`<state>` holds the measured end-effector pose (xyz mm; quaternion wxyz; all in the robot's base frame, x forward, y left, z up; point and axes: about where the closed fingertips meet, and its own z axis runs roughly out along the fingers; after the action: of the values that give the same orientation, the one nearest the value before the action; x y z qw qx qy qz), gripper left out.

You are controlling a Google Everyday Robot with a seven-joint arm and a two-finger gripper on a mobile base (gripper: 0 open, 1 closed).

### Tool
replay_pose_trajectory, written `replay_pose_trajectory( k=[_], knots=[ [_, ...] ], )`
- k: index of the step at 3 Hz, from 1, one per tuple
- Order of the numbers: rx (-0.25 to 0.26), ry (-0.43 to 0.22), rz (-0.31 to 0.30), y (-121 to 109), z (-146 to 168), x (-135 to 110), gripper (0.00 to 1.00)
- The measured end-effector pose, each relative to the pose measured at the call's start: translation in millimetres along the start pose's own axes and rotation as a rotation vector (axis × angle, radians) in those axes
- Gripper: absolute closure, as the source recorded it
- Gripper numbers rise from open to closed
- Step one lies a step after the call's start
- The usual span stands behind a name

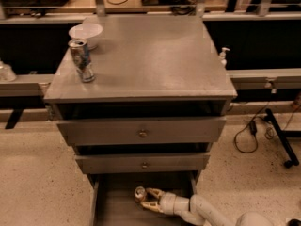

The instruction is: Pick orange can from bottom drawer and place on counter

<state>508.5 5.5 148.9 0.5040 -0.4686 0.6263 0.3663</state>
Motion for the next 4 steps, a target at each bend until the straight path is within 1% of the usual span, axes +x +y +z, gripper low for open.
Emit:
replay_pose_trajectory(
  k=[1, 2, 3, 4],
  knots=[
    [-0.012, -0.129, -0.029, -2, -6, -10, 0.84],
    [-0.022, -0.164, -0.117, -9, -25, -31, 0.87],
    [-0.055, -0.098, -0.144, -4, -26, -57, 0.91],
    [-0.012, 0.010, -0.137, -18, -43, -92, 1.00]
  ],
)
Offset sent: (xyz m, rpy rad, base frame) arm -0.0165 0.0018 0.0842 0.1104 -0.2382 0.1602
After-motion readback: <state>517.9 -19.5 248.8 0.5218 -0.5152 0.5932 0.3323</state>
